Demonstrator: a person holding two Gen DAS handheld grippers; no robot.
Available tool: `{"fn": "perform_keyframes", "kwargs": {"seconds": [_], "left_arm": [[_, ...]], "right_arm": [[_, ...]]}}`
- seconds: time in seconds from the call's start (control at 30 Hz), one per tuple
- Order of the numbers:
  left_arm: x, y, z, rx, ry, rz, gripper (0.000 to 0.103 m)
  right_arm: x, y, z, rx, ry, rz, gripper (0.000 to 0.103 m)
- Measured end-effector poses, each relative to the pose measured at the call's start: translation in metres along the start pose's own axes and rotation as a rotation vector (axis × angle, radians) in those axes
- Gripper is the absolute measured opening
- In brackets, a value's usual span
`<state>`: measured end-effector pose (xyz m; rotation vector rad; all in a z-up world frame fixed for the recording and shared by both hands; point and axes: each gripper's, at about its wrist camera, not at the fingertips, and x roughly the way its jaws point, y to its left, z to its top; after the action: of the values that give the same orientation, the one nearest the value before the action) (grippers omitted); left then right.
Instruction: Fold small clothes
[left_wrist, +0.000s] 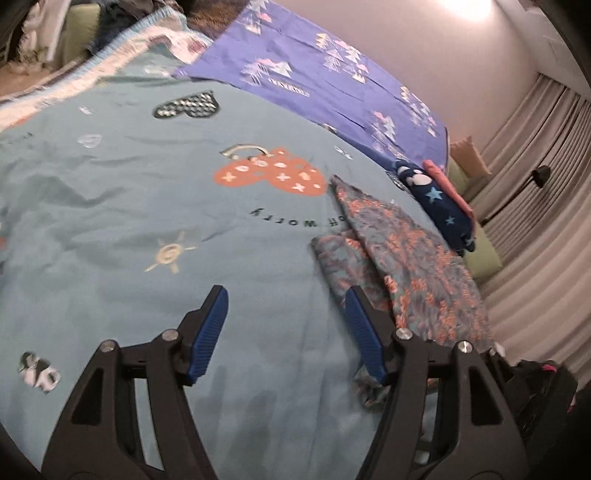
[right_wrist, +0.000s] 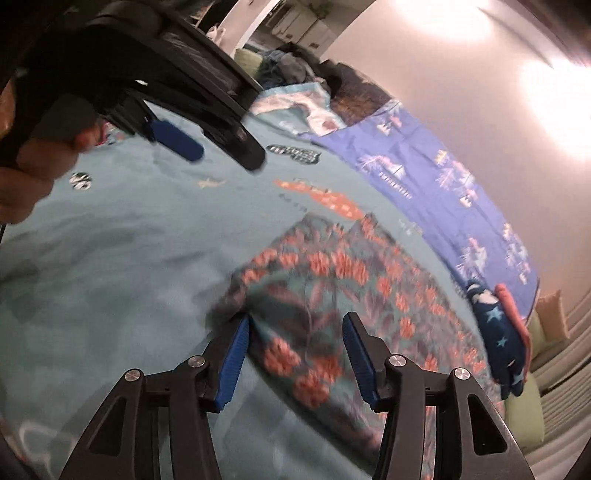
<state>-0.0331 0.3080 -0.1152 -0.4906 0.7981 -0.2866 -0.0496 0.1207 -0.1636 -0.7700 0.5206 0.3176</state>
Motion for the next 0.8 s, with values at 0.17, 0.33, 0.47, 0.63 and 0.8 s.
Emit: {"fn": "perform_keyframes", "kwargs": {"seconds": [0.17, 0.33, 0.47, 0.63, 0.8], "left_arm": [[0.023, -0.004, 0.016, -0.021, 0.058, -0.072, 0.067], [0.030, -0.018, 0.017, 0.052, 0.076, -0.074, 0.067], [0.034, -0.017, 0.014, 0.052, 0.089, -0.072, 0.067], [0.037, -0.011, 0.016, 0.010, 0.106, -0.110, 0.067], [0.054, -0.016, 0.022, -0.019, 0.181, -0.236, 0.071]], "right_arm": [[-0.009, -0.012, -0.002, 0.071, 0.014, 0.069, 0.053], [-0.024, -0.004, -0.022, 0.021, 0.024, 0.093, 0.053], [-0.017, 0.010, -0.017, -0.035, -0.011, 0.002, 0.058], [0.007, 0.006, -0.001, 0.046, -0.005, -0.047, 0.055], [-0.002, -0.003, -0.001, 0.113, -0.016, 0.039, 0.013]]}}
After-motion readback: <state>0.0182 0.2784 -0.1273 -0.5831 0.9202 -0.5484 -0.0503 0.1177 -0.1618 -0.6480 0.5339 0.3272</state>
